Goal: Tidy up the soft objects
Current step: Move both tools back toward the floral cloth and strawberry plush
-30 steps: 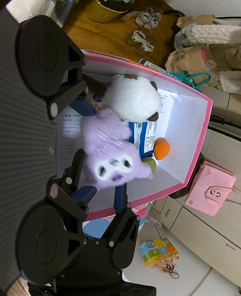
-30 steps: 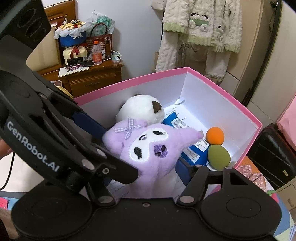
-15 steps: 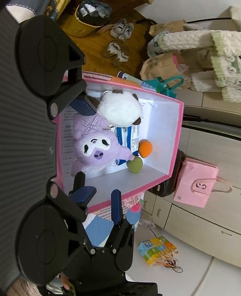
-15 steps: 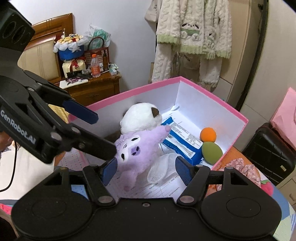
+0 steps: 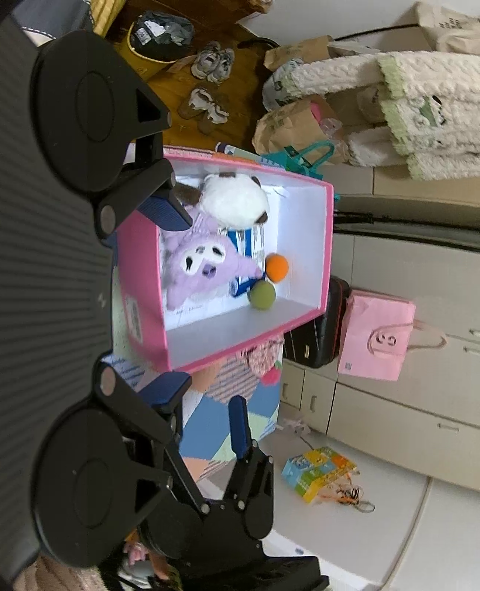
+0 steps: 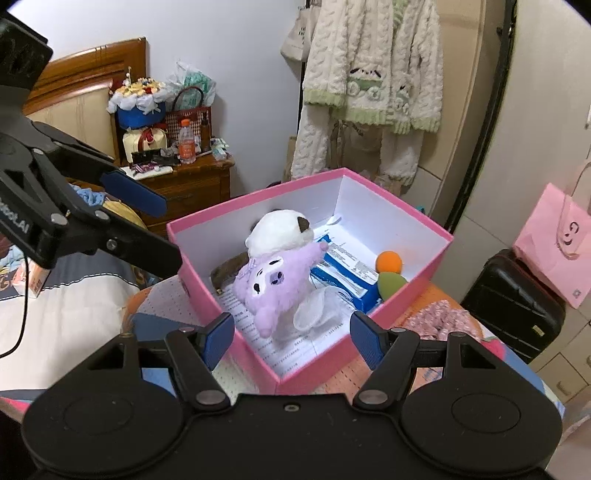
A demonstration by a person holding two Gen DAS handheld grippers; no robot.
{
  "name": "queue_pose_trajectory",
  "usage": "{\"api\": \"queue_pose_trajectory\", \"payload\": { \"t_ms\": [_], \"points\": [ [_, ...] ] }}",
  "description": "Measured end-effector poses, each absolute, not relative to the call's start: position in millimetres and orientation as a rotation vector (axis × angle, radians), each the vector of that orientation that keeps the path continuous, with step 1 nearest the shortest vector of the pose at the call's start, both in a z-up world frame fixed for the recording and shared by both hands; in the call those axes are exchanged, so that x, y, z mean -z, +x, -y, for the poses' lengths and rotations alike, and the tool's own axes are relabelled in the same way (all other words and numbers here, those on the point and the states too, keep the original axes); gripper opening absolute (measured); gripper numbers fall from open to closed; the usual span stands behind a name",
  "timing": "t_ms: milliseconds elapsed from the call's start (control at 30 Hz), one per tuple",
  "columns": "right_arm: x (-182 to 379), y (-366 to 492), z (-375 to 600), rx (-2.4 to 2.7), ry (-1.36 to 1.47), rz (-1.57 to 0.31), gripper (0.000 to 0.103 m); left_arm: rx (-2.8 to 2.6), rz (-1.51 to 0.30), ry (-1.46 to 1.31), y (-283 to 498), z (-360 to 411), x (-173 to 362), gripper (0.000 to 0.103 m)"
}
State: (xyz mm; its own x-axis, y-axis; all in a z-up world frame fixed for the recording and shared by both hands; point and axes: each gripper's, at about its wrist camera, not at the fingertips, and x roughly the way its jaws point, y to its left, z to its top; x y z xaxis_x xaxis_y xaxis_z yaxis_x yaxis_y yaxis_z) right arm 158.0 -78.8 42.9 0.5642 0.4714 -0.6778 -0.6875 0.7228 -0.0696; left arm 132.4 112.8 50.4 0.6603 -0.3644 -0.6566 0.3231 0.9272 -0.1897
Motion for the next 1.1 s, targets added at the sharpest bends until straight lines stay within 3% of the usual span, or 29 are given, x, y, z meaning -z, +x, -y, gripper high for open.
{"api": "queue_pose_trajectory", "payload": {
  "t_ms": [567, 1100],
  "points": [
    [-79, 116, 217, -0.572, -0.173, -0.597, 0.074, 0.632, -0.728, 0.039, 109, -5, -65, 0.083],
    [-50, 188, 301, -0.472, -0.054, -0.518, 0.074, 0.476, -0.625, 0.123, 171, 87, -18, 0.083]
  ]
}}
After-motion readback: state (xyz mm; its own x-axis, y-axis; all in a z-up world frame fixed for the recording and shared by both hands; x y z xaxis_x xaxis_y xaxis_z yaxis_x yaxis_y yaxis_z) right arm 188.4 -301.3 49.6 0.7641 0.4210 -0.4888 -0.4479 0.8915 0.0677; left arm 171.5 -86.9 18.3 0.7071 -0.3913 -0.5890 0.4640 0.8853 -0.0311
